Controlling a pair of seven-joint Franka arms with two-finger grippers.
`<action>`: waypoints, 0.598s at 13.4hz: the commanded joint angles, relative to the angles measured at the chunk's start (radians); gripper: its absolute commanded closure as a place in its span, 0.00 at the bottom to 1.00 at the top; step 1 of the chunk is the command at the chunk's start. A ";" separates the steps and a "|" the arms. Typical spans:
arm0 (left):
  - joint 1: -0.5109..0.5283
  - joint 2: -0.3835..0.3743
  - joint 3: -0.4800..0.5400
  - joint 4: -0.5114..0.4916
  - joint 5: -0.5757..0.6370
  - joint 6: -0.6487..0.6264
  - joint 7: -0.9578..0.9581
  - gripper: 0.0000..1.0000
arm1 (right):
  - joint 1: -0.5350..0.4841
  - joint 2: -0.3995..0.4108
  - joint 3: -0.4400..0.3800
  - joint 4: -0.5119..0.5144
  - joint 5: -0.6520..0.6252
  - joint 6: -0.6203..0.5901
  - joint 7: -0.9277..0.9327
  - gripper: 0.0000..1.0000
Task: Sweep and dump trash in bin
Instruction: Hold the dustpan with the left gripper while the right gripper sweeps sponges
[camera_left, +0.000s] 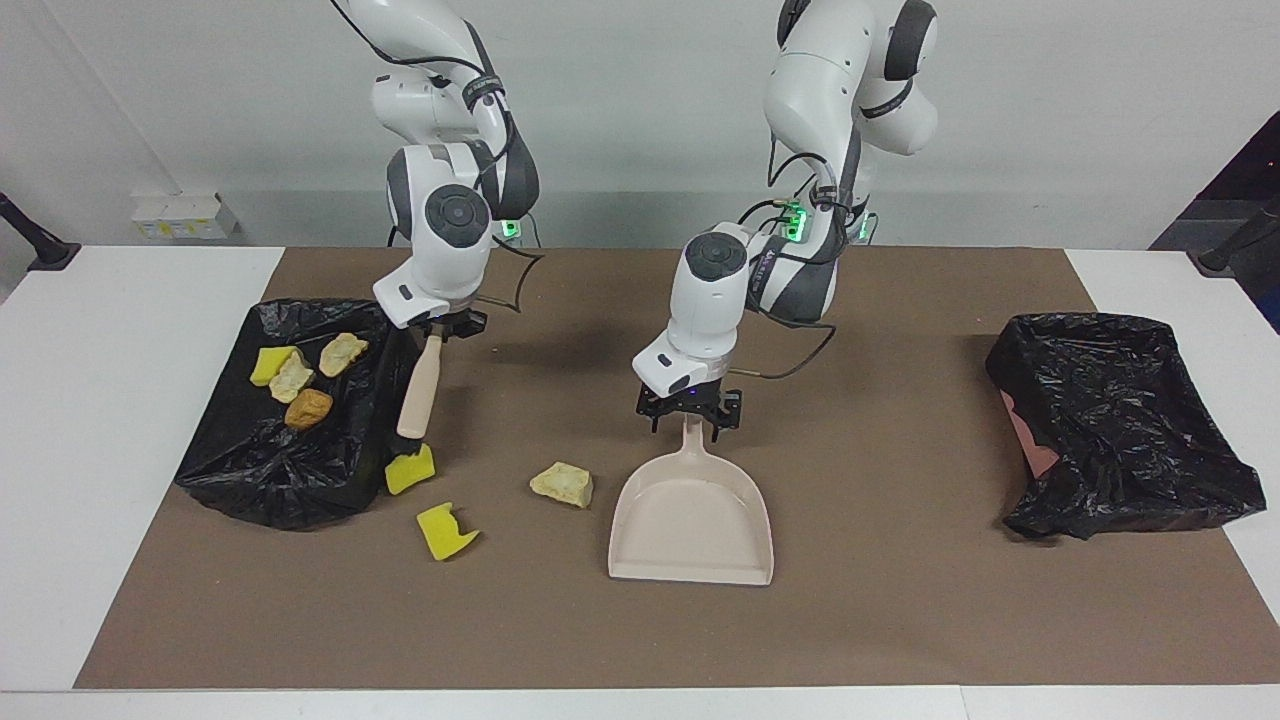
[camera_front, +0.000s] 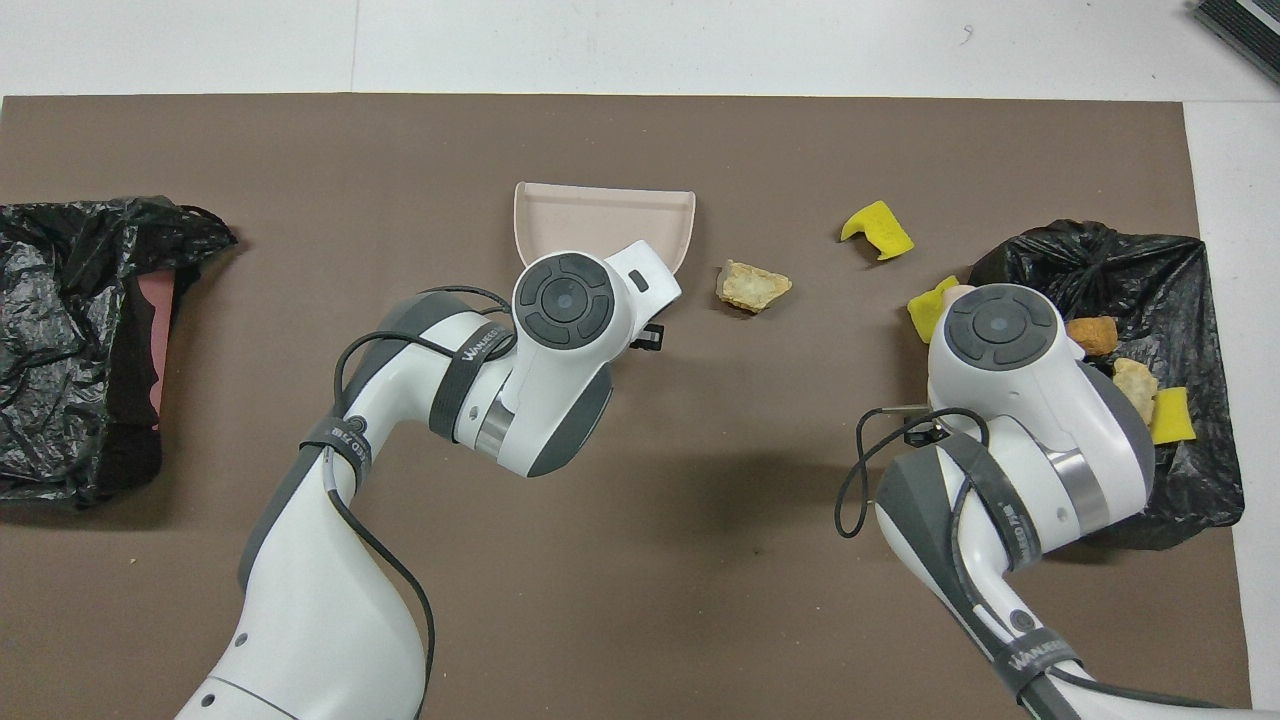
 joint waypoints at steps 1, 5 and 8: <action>-0.015 -0.035 0.016 -0.019 0.001 -0.057 0.002 0.60 | -0.043 0.056 0.016 0.020 -0.053 0.056 -0.016 1.00; -0.006 -0.049 0.014 -0.019 0.001 -0.066 0.017 0.87 | -0.027 0.097 0.024 0.038 -0.002 0.077 -0.020 1.00; 0.000 -0.072 0.019 -0.019 0.001 -0.072 0.065 0.91 | 0.054 0.126 0.025 0.124 0.081 0.019 -0.045 1.00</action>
